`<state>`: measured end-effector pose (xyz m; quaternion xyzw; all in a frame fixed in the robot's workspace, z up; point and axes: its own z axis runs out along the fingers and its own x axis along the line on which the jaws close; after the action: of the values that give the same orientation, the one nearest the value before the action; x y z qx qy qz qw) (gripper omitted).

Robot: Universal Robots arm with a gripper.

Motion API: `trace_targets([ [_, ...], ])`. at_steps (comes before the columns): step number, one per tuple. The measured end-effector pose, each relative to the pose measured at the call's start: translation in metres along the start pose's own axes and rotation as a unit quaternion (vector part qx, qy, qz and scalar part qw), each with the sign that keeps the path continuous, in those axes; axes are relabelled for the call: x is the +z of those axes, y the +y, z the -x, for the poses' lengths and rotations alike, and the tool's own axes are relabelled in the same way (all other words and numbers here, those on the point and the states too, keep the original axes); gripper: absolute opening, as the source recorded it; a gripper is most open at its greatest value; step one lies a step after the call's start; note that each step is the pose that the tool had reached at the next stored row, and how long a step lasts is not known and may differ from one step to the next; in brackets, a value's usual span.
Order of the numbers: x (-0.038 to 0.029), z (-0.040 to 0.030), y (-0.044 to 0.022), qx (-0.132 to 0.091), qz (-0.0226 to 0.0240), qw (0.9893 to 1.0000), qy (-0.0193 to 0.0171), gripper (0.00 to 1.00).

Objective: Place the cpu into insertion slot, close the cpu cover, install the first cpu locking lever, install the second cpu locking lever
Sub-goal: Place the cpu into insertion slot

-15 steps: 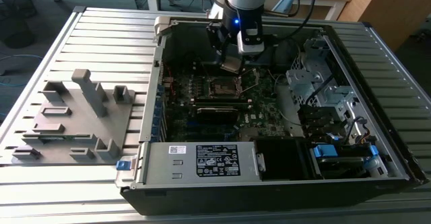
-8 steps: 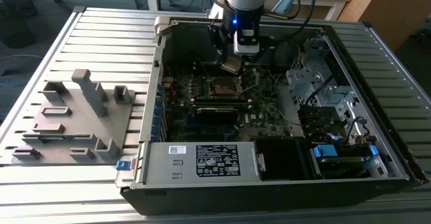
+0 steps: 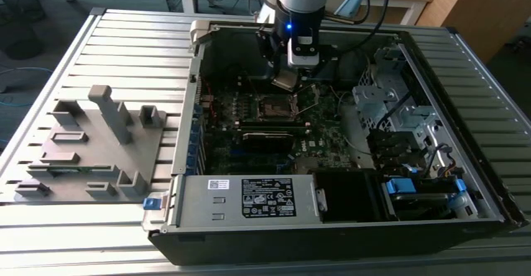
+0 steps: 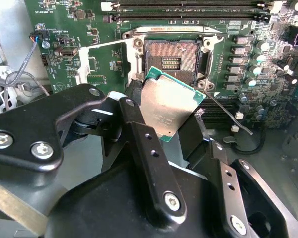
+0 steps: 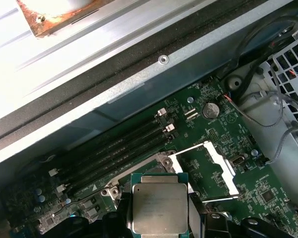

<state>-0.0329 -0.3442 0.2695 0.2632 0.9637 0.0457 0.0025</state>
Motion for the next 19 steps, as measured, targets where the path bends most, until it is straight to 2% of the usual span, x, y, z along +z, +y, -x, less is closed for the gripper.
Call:
trace_targets([
  [19, 0.0002, 0.0, 0.0, 0.006, 0.0001, 1.0, -0.0005, 0.54],
])
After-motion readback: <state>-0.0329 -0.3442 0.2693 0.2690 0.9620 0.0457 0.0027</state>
